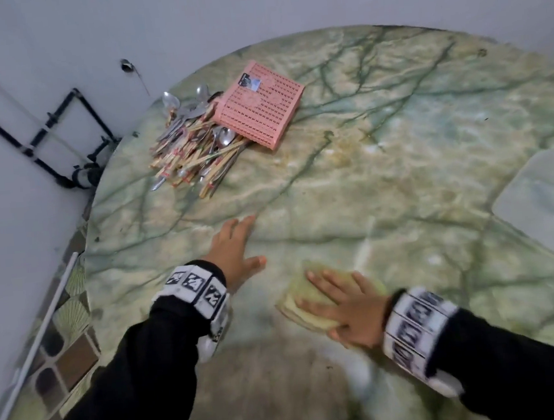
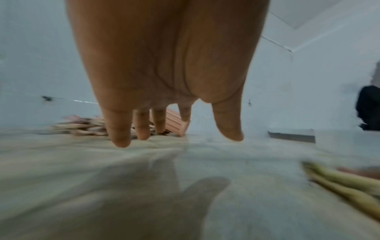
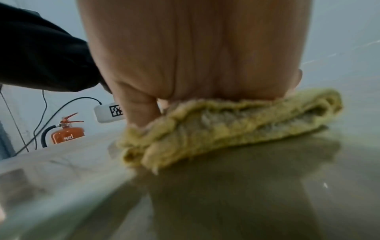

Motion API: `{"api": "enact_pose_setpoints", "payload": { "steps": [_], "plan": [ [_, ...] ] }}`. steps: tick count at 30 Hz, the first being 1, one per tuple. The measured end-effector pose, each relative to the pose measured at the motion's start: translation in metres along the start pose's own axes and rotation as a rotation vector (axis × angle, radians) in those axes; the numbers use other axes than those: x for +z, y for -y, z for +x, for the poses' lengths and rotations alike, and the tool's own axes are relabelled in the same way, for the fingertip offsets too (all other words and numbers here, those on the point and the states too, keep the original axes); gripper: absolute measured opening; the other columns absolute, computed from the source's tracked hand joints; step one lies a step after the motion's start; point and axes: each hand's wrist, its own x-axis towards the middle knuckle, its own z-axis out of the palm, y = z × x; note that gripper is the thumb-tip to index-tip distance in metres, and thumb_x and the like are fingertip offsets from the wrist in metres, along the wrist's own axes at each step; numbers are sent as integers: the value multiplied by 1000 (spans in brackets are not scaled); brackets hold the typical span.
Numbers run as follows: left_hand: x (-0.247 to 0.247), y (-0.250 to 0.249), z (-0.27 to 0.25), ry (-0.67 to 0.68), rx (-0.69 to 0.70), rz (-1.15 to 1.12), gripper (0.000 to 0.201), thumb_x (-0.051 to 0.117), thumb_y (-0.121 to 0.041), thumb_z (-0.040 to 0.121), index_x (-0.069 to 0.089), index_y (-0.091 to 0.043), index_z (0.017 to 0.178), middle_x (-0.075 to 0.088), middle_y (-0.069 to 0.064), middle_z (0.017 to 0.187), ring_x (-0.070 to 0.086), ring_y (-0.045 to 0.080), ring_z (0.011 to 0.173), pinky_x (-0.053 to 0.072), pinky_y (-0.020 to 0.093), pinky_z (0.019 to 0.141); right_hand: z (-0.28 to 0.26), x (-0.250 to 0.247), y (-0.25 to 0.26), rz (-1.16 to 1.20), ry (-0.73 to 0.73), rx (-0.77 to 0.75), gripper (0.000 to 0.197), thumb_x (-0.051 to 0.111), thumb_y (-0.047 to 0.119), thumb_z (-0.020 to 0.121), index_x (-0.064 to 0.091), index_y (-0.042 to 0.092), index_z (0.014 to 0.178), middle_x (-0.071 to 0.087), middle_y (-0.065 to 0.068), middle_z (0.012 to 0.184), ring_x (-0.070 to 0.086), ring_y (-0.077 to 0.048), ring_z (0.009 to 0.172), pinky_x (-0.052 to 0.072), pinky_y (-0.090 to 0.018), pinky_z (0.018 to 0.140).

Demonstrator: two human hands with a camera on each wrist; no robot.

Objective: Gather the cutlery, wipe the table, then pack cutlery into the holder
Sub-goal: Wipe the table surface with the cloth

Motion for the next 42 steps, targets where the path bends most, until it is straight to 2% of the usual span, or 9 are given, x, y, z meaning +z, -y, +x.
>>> {"api": "enact_pose_setpoints", "payload": {
  "steps": [3,9,14,19,25,28,36,40,42],
  "plan": [
    [-18,42,-35,-13,-77,14,75,69,-26,81,28,-18,144,17,11,150,20,29,138,20,30,112,-32,1,-26,-11,223,41,65,35,38,97,-11,47,142,-36,12,145,-22,-10,138,-1,-49,114],
    [-23,113,-95,110,-106,52,72,74,-20,76,39,-20,140,21,5,150,19,23,139,18,34,115,36,-28,-42,137,-71,580,65,35,37,98,-6,31,149,-18,-12,155,-10,-33,144,2,-44,118],
    [-16,130,-107,127,-18,46,81,77,-22,73,35,-23,142,16,3,155,15,22,142,16,35,118,61,-1,93,70,-7,235,64,35,40,97,-3,38,147,-20,-3,156,-14,-28,144,0,-52,115],
    [-14,140,-112,91,52,21,82,77,-21,73,34,-23,143,17,2,156,16,20,143,13,28,115,-22,50,169,-83,275,-117,68,36,35,97,-15,52,139,-44,9,135,-33,-12,131,-14,-51,110],
    [-12,144,-114,60,90,32,81,75,-23,76,32,-24,144,16,0,156,15,19,143,11,28,115,-47,29,75,33,156,376,58,2,77,76,-40,64,114,-42,0,138,-21,-16,140,5,-46,115],
    [-12,143,-113,63,91,34,81,75,-23,75,33,-23,143,15,1,156,14,20,143,12,30,116,-8,9,53,188,-3,609,64,33,40,98,-9,36,146,-23,-7,155,-12,-27,145,6,-50,117],
    [-13,144,-111,64,91,34,81,76,-25,74,33,-24,143,15,1,156,14,20,143,12,30,116,3,47,205,-55,229,-91,66,35,32,98,-11,47,143,-41,8,141,-35,-13,128,-14,-48,108],
    [-12,145,-112,59,103,22,80,75,-25,75,32,-25,143,14,-1,156,14,19,143,11,28,115,-30,33,145,-23,325,-31,66,23,61,90,-15,43,141,-40,15,131,-28,-8,132,-9,-48,113],
    [-12,145,-112,64,101,20,80,74,-25,76,31,-25,144,13,-1,156,12,18,143,10,28,115,-25,13,95,-62,277,149,105,-13,92,50,-26,31,135,-35,15,133,-18,-9,138,6,-46,117]
  ]
}}
